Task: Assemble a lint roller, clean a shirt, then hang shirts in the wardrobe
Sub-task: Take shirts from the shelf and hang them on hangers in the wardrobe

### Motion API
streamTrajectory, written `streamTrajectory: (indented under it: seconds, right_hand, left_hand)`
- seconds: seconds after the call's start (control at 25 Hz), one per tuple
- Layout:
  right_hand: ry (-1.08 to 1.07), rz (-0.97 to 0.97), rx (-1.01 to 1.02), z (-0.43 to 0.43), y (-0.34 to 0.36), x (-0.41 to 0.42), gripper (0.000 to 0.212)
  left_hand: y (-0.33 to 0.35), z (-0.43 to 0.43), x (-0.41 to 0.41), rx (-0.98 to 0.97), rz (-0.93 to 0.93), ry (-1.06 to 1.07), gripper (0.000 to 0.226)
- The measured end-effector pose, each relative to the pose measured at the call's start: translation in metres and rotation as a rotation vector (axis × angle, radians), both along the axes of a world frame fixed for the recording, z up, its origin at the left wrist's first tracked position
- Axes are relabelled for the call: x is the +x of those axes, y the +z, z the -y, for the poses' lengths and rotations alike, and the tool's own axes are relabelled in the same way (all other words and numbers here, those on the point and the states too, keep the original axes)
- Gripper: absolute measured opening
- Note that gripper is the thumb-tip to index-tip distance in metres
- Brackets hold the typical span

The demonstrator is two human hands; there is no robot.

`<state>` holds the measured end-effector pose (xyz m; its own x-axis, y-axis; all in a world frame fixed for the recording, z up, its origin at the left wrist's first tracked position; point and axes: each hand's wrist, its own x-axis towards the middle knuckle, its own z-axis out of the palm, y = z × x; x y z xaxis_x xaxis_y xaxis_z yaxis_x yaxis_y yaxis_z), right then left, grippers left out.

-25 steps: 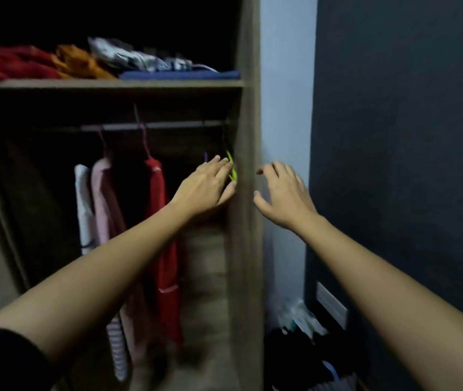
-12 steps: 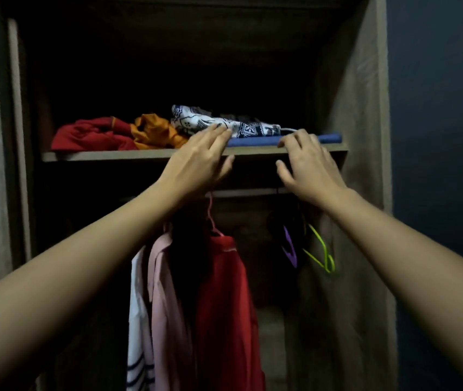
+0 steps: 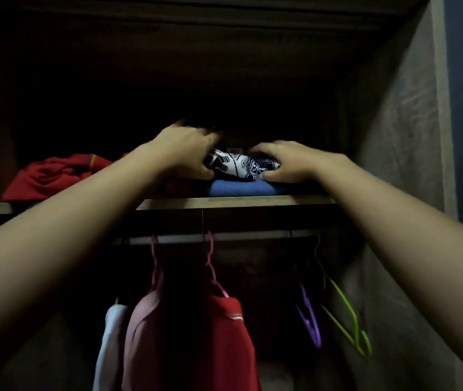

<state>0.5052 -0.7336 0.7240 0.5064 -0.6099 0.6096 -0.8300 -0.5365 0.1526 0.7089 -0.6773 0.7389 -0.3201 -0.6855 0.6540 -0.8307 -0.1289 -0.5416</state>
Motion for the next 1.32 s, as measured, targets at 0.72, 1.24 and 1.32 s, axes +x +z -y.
streamTrajectory:
  seconds: [0.72, 1.24, 1.32]
  right_hand:
    - [-0.194, -0.114, -0.104, 0.003, 0.032, -0.088, 0.05]
    - [-0.193, -0.19, 0.191, -0.008, -0.002, -0.099, 0.08]
    - [-0.148, -0.135, 0.134, -0.008, -0.001, -0.101, 0.078]
  left_hand:
    - [0.01, 0.036, -0.081, -0.035, -0.014, -0.194, 0.034]
    - [-0.007, 0.035, -0.047, 0.312, -0.111, -0.481, 0.05]
    - [-0.014, 0.036, -0.049, 0.212, -0.091, -0.521, 0.046]
